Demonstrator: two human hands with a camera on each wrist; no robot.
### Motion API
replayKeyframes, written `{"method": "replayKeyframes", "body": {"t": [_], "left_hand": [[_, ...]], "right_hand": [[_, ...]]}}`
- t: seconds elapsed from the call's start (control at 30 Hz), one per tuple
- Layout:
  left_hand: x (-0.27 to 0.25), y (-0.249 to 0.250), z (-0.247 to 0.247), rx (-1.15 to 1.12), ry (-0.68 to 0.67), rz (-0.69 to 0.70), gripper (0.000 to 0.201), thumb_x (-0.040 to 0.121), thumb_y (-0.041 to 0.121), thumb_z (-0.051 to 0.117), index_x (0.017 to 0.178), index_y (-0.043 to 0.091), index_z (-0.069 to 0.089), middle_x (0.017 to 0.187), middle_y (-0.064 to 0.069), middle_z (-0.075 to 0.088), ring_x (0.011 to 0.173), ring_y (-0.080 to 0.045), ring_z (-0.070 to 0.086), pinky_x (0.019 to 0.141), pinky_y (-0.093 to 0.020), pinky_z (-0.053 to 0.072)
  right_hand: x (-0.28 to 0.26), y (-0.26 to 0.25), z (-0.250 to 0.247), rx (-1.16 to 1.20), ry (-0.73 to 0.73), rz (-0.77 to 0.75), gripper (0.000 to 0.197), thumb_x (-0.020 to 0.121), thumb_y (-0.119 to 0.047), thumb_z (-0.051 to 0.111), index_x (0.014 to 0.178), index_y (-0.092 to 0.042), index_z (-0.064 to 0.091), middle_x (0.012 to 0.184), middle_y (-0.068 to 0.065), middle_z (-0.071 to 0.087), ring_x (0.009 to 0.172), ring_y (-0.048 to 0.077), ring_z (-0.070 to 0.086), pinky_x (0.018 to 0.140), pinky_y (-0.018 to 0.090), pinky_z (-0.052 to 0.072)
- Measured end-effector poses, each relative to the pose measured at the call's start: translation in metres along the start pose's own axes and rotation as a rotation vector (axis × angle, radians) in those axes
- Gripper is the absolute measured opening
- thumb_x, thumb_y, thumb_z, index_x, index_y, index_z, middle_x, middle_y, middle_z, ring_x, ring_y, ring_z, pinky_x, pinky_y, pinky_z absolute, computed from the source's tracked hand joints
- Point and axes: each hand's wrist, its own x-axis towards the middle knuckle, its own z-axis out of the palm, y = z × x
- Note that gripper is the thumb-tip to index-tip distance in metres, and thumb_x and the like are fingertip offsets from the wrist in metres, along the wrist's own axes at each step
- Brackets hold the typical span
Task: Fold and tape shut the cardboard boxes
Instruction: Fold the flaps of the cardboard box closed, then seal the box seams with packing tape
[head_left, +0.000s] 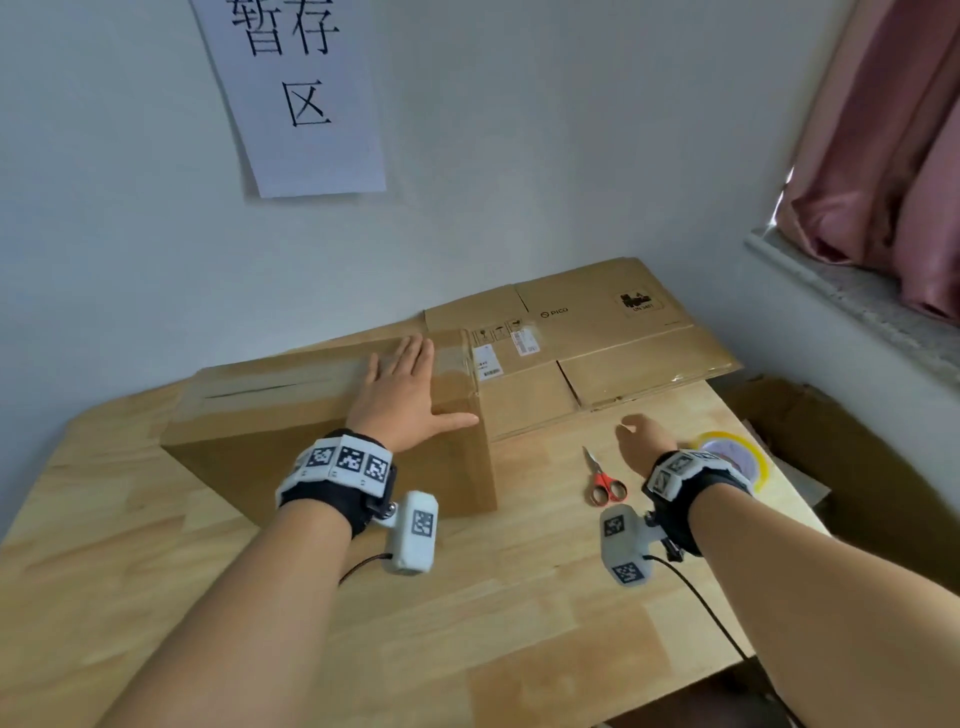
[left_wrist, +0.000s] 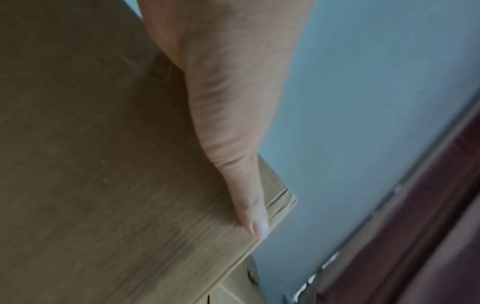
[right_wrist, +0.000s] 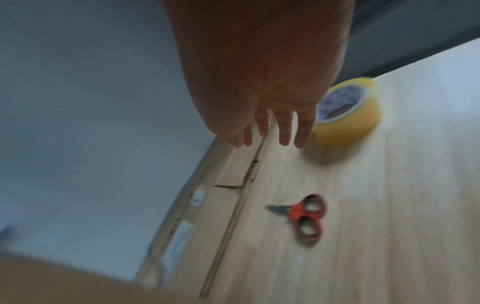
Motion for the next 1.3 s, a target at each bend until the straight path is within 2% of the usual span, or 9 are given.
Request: {"method": "replayKeyframes", "body": {"t": [0.13, 0.23, 0.37, 0.63, 0.93, 1.0, 1.07, 1.2, 1.3], "left_hand": [[0.005, 0.002, 0.000, 0.000, 0.006, -0.022, 0.119, 0.067, 0.088, 0.032, 0.152, 0.015, -0.010, 0.159, -0.001, -0.013, 0.146, -0.013, -0.011, 0.119, -0.043, -0.004], [0.006, 0.002, 0.000, 0.013, 0.003, -0.033, 0.120, 0.066, 0.088, 0.031, 0.152, 0.015, -0.010, 0.159, 0.000, -0.013, 0.146, -0.012, -0.011, 0.120, -0.043, -0.002], [0.002, 0.003, 0.001, 0.017, 0.012, -0.050, 0.120, 0.065, 0.088, 0.029, 0.152, 0.016, -0.010, 0.159, 0.001, -0.014, 0.146, -0.010, -0.012, 0.119, -0.041, -0.004], [-0.001, 0.007, -0.003, 0.030, 0.012, -0.072, 0.117, 0.068, 0.086, 0.034, 0.152, 0.017, -0.010, 0.159, 0.002, -0.013, 0.146, -0.009, -0.011, 0.119, -0.039, -0.005], [-0.005, 0.009, -0.003, 0.027, 0.004, -0.071, 0.118, 0.067, 0.086, 0.032, 0.151, 0.016, -0.011, 0.159, 0.001, -0.015, 0.145, -0.010, -0.013, 0.119, -0.040, -0.005], [-0.005, 0.008, -0.004, 0.025, -0.001, -0.070, 0.118, 0.068, 0.086, 0.033, 0.151, 0.016, -0.012, 0.159, 0.001, -0.015, 0.145, -0.010, -0.013, 0.119, -0.039, -0.006], [-0.004, 0.008, -0.005, 0.029, -0.008, -0.067, 0.117, 0.070, 0.085, 0.034, 0.151, 0.016, -0.012, 0.159, 0.001, -0.016, 0.145, -0.010, -0.014, 0.119, -0.040, -0.006], [-0.006, 0.006, -0.004, 0.035, -0.009, -0.049, 0.115, 0.072, 0.085, 0.033, 0.151, 0.015, -0.014, 0.158, -0.001, -0.018, 0.145, -0.013, -0.016, 0.119, -0.042, -0.006], [-0.009, 0.004, -0.001, 0.029, -0.008, -0.033, 0.116, 0.072, 0.086, 0.030, 0.151, 0.014, -0.014, 0.158, -0.002, -0.019, 0.145, -0.014, -0.017, 0.119, -0.045, -0.005]], "right_hand": [[0.011, 0.066, -0.024, -0.100, -0.040, 0.195, 0.027, 0.100, -0.009, 0.039, 0.110, 0.007, 0.057, 0.112, 0.034, 0.051, 0.119, 0.027, 0.045, 0.104, 0.036, 0.029], [0.017, 0.084, -0.027, -0.223, -0.057, 0.261, 0.044, 0.100, -0.017, 0.040, 0.137, 0.006, 0.038, 0.139, 0.025, 0.041, 0.133, 0.033, 0.035, 0.109, 0.038, 0.026], [0.022, 0.089, -0.027, -0.324, -0.138, 0.322, 0.042, 0.104, -0.022, 0.029, 0.141, -0.002, 0.030, 0.136, 0.006, 0.039, 0.139, 0.024, 0.029, 0.110, 0.030, 0.022], [0.028, 0.104, -0.012, -0.455, -0.266, 0.223, 0.043, 0.101, -0.018, 0.039, 0.141, -0.002, 0.034, 0.148, 0.013, 0.032, 0.139, 0.027, 0.028, 0.112, 0.034, 0.023], [0.040, 0.089, -0.024, -0.198, -0.025, 0.278, 0.044, 0.095, -0.017, 0.041, 0.136, -0.005, 0.045, 0.150, 0.021, 0.026, 0.139, 0.033, 0.022, 0.113, 0.046, 0.024], [0.041, 0.079, -0.027, -0.077, 0.039, 0.277, 0.042, 0.093, -0.016, 0.037, 0.130, -0.002, 0.051, 0.137, 0.024, 0.043, 0.129, 0.035, 0.036, 0.107, 0.046, 0.031], [0.040, 0.064, -0.032, 0.084, 0.095, 0.212, 0.038, 0.095, -0.012, 0.033, 0.123, 0.005, 0.053, 0.118, 0.026, 0.054, 0.110, 0.037, 0.051, 0.095, 0.041, 0.040], [0.031, 0.017, -0.041, 0.389, 0.124, 0.071, 0.039, 0.101, -0.014, 0.027, 0.133, 0.007, 0.039, 0.135, 0.023, 0.045, 0.123, 0.037, 0.044, 0.100, 0.039, 0.036], [0.016, -0.036, -0.041, 0.646, 0.224, -0.028, 0.036, 0.101, -0.022, 0.032, 0.130, -0.003, 0.042, 0.128, 0.015, 0.051, 0.111, 0.029, 0.049, 0.093, 0.035, 0.037]]}}
